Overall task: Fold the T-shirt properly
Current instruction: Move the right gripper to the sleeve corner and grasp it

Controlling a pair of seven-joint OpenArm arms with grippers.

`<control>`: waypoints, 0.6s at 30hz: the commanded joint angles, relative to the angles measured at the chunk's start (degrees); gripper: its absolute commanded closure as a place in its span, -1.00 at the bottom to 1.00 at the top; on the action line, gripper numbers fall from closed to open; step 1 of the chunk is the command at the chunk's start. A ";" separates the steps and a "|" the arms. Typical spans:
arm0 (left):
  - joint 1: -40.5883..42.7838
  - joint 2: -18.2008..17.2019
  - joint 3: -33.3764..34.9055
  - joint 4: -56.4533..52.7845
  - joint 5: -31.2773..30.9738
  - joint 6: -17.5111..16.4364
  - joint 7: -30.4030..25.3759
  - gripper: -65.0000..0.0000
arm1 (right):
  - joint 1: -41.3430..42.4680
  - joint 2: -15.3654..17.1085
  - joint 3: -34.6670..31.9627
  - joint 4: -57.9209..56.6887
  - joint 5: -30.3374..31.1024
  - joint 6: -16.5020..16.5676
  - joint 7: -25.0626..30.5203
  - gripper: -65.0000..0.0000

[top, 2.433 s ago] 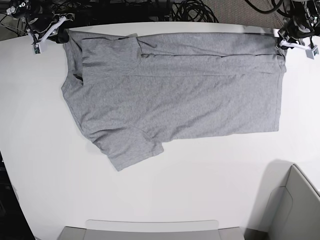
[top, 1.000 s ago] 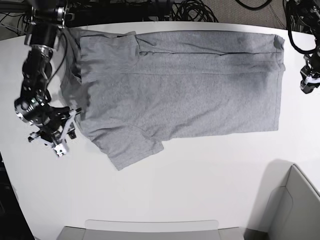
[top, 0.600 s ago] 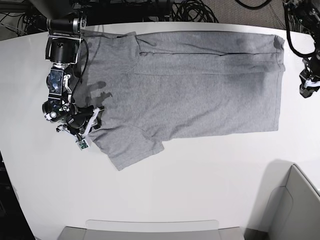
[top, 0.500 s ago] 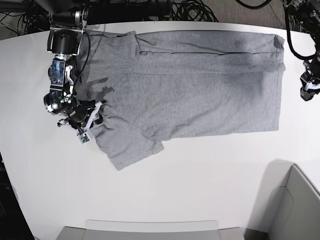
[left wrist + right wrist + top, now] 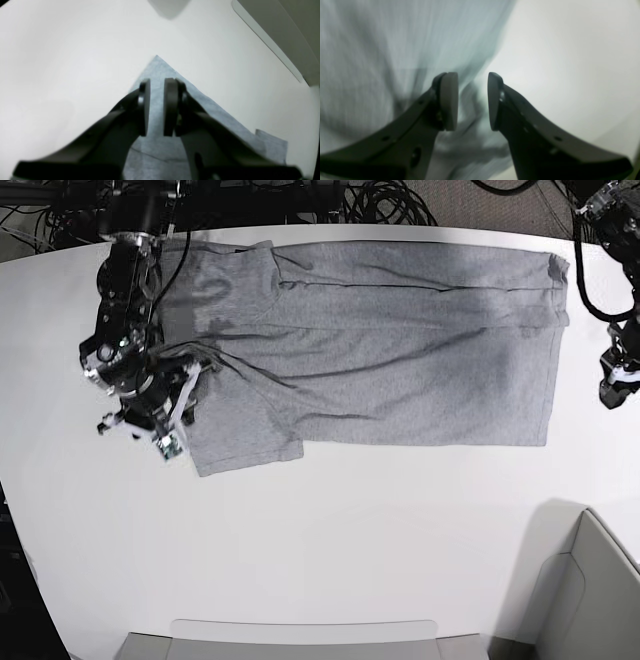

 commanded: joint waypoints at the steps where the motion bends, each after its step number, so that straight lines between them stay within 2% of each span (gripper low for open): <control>1: -0.49 -1.23 0.03 0.85 -0.55 0.12 -0.24 0.68 | 2.53 0.22 1.68 0.63 0.23 0.32 0.48 0.38; 5: -0.58 -1.05 0.30 0.85 -0.55 0.12 -0.24 0.68 | 10.88 0.57 7.66 -8.07 5.51 0.32 0.48 0.38; 8: -0.58 -1.05 1.35 0.85 -0.46 0.12 -0.24 0.68 | 15.19 3.64 9.60 -21.08 8.76 0.32 0.48 0.38; 11: -0.58 -0.96 1.35 0.85 -0.37 0.12 -0.33 0.68 | 16.69 5.58 9.60 -30.31 11.66 0.32 2.15 0.37; 14: -0.58 -0.61 1.35 0.76 -0.37 0.12 -0.51 0.68 | 16.86 6.19 9.60 -37.08 13.33 0.32 6.90 0.37; 18: -0.67 1.24 1.18 0.76 -0.28 0.12 -0.68 0.68 | 16.95 6.81 9.60 -43.94 17.81 0.67 9.10 0.37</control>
